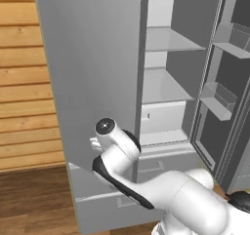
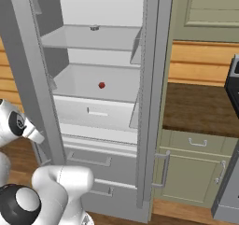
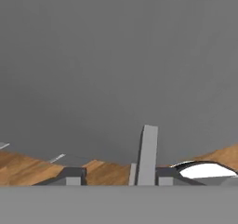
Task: Take the strawberry from the fridge and place it on top of the pancake, located on the dining counter.
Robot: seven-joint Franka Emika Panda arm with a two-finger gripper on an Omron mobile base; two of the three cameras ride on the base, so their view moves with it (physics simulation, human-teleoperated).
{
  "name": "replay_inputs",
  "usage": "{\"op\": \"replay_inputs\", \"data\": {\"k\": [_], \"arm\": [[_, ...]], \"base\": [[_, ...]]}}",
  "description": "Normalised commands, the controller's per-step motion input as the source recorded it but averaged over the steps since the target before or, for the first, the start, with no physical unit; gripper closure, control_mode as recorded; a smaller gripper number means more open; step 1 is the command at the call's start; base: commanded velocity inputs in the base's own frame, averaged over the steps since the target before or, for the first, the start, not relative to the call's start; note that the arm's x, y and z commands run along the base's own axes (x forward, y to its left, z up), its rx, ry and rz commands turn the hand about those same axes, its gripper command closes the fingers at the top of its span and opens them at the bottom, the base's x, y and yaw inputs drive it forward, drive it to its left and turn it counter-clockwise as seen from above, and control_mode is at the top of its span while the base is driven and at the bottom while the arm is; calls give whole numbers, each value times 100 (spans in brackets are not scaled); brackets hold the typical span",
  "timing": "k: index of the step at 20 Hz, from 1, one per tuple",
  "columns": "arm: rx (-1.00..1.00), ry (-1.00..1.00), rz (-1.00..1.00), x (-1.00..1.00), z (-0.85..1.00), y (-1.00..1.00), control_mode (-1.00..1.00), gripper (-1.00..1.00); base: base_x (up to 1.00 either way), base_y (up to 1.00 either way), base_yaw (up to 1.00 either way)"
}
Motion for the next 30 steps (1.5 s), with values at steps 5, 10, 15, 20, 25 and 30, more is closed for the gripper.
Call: {"op": "replay_inputs", "data": {"k": [5,10,15,20,25,30], "arm": [[-5,1,0,-33,60,11,-100,-100],[0,0,0,-39,79,0,-100,-100],[2,0,0,-69,53,-21,-100,-100],[15,-3,3,-75,40,-58,-100,-100],[37,-4,9,-43,59,-92,-100,-100],[61,0,6,18,28,-100,-100,-100]], "base": [[0,0,0],[0,0,0],[0,0,0],[0,0,0],[0,0,0],[0,0,0]]}}
